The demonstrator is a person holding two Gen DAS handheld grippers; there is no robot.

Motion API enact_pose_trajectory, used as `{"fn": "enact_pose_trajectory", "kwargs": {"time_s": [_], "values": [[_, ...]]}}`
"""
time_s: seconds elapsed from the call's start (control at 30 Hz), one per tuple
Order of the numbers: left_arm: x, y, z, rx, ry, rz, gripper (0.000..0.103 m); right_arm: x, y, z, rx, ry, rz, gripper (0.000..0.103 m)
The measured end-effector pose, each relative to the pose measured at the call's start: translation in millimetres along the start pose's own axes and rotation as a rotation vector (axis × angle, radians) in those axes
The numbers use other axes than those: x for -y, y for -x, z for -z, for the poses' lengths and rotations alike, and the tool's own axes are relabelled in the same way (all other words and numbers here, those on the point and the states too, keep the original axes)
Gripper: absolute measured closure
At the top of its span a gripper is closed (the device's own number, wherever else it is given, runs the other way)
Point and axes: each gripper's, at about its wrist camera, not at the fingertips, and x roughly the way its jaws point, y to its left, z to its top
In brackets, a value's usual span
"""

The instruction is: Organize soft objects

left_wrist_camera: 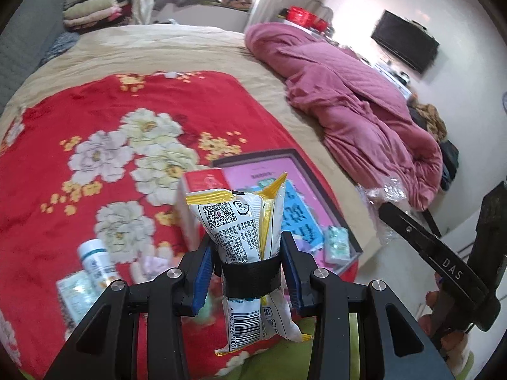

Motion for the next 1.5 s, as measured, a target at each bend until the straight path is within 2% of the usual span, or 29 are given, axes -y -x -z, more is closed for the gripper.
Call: {"fn": "enact_pose_trajectory", "kwargs": {"time_s": [0.13,0.63,1.03,1.5], "values": [[22,-18,0,-0.032,-0.03,0.032,0.061,12,-2,1,-0.005,-0.015,0.016,0.055],[68,-87,-2,-0.12,-0.107,0.055,0.061,43,-24,12,-0.048,-0.046,0.022,0.055],[82,-146,3,-0.187,-0.116,0.033,0.061,69,-47,26,-0.115,-0.037,0.045,0.055],[77,-181,-1,-0.216,-0.103,-0.009,0.061,80,-77,45,-0.225,-0.014,0.06,0.055]]}}
